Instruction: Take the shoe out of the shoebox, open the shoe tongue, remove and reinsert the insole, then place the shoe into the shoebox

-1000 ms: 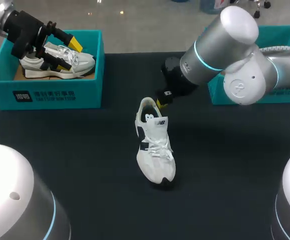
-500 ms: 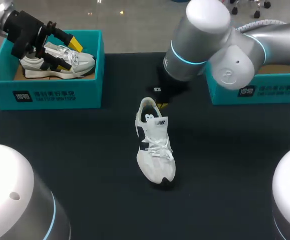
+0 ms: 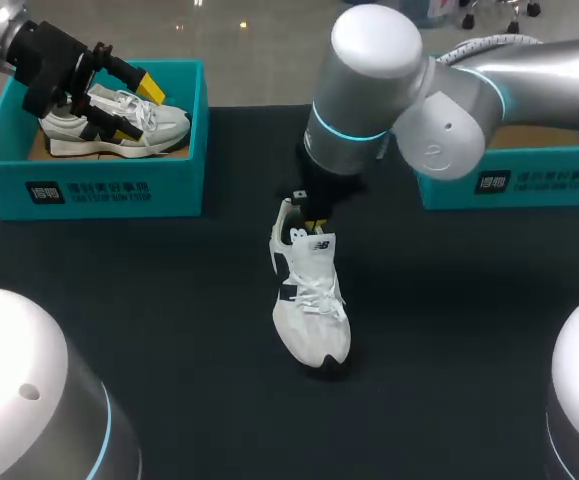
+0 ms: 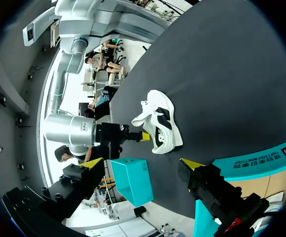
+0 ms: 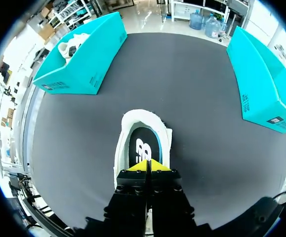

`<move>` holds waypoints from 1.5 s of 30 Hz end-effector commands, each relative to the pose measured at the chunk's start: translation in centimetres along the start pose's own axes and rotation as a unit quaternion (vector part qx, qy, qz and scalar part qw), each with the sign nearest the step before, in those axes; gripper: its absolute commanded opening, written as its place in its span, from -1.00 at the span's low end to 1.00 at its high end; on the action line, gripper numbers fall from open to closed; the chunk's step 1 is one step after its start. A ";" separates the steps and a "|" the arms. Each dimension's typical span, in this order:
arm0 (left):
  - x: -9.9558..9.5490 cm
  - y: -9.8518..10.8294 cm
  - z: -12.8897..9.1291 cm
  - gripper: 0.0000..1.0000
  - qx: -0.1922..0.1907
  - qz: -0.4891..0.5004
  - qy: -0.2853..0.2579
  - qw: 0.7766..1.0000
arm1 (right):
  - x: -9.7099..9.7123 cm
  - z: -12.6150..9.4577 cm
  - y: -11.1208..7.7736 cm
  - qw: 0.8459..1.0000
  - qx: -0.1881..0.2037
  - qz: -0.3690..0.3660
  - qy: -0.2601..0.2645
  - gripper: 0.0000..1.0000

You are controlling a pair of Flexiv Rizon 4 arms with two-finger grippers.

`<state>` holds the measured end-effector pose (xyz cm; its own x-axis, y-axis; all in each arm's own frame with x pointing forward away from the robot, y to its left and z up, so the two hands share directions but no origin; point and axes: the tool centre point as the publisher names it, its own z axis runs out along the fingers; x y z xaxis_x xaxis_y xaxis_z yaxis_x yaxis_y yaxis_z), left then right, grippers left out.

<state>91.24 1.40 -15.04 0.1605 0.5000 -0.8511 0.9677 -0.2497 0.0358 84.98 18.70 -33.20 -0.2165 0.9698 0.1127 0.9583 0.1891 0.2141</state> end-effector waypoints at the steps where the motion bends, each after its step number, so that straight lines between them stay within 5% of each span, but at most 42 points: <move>1: 0.0 -0.1 0.0 1.00 0.000 0.000 0.002 1.000 | 0.3 0.7 -0.5 1.000 0.015 -0.014 -0.017 -1.00; 18: 0.0 -0.1 0.0 1.00 0.000 0.000 0.002 1.000 | 0.2 4.6 -4.5 0.998 0.047 -0.017 -0.033 -1.00; 35: 0.0 -0.1 0.0 1.00 0.000 0.000 0.002 1.000 | 0.5 7.3 -4.5 0.997 0.061 -0.024 -0.033 -1.00; 45: 0.0 -0.1 0.0 1.00 0.000 0.000 0.002 1.000 | 0.7 4.9 -1.4 0.999 0.015 -0.037 -0.028 -1.00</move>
<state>91.24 1.40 -15.04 0.1605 0.5000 -0.8511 0.9677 -0.2497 0.0358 84.41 20.13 -39.01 -0.2762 0.9601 0.0447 0.9474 0.2641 0.1806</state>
